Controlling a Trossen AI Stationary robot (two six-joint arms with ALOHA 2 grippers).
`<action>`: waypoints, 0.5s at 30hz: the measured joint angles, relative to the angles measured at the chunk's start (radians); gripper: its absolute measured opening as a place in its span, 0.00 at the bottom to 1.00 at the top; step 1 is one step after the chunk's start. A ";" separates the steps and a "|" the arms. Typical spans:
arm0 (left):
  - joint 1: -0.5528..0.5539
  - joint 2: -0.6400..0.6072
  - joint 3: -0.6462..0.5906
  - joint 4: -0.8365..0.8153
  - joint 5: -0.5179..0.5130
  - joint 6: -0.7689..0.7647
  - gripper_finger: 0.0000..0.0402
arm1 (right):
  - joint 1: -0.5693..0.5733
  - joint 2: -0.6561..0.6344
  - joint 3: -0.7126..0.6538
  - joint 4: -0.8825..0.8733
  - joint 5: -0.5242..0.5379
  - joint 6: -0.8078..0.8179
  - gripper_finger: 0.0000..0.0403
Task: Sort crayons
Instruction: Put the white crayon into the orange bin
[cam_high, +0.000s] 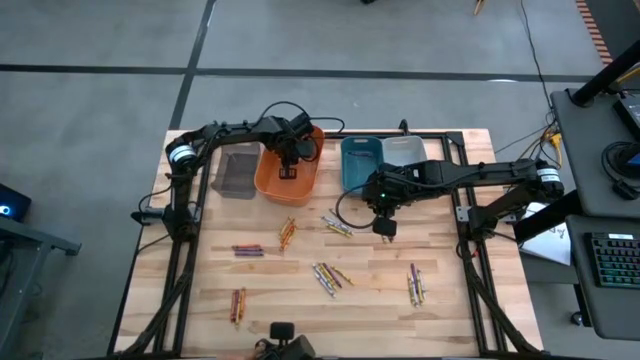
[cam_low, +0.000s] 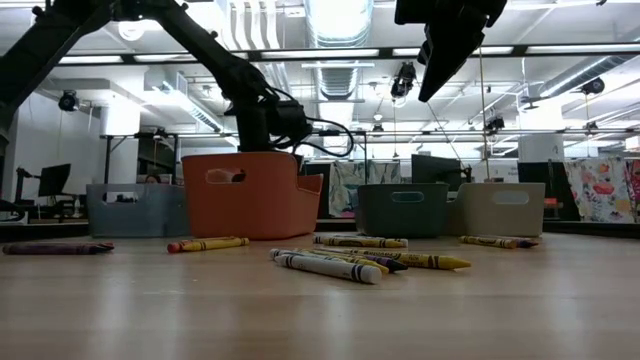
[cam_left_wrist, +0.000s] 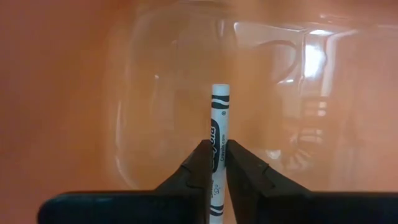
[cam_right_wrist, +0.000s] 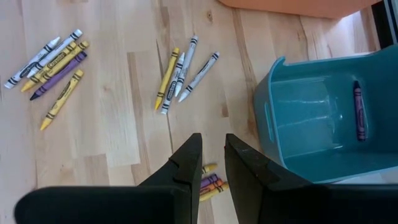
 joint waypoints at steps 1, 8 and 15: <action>0.000 0.000 0.000 0.000 0.000 -0.007 0.06 | 0.000 0.000 0.000 0.000 0.000 0.000 0.15; 0.000 -0.007 0.000 -0.022 -0.001 -0.045 0.11 | 0.000 0.000 0.000 0.000 0.000 0.026 0.15; -0.001 -0.061 0.000 -0.033 -0.001 -0.076 0.17 | 0.000 0.000 0.000 0.010 0.000 0.026 0.15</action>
